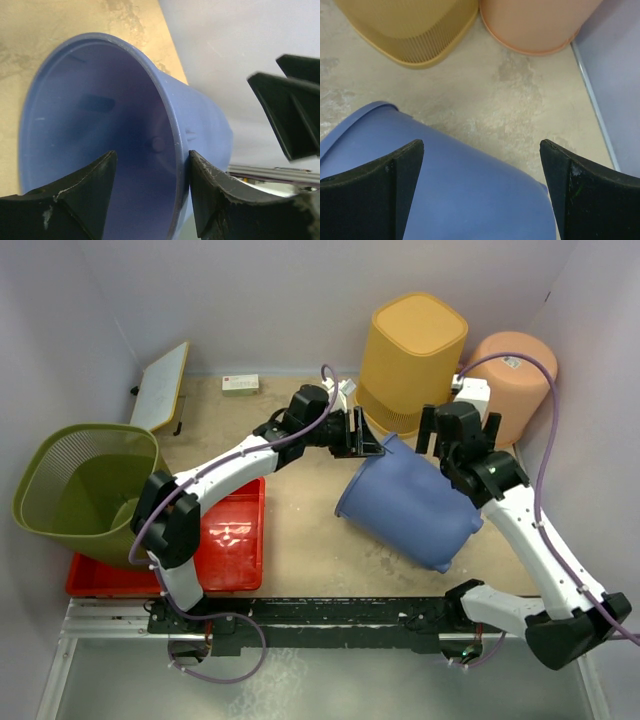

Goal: Turn the large container upside down

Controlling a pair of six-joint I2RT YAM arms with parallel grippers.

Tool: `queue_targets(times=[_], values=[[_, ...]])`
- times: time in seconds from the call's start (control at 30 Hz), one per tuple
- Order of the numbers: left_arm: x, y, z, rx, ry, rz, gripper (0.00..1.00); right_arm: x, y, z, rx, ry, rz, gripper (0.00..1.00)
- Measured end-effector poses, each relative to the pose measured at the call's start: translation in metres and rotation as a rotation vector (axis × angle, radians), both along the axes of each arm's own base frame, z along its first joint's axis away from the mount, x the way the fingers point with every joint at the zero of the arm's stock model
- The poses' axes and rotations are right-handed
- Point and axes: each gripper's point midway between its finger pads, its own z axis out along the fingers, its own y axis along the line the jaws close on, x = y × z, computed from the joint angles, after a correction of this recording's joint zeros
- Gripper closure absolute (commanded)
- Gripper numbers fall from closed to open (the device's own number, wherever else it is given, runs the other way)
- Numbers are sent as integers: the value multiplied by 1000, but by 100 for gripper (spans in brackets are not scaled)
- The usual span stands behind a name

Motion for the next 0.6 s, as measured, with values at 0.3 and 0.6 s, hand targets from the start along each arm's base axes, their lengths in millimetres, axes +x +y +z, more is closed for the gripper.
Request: queue_targets(times=[0.3, 0.6], values=[[-3, 10, 2, 93, -105, -44, 48, 1, -47, -33, 308, 119, -107, 0], [-2, 25, 8, 178, -179, -36, 71, -6, -31, -58, 415, 201, -68, 0]])
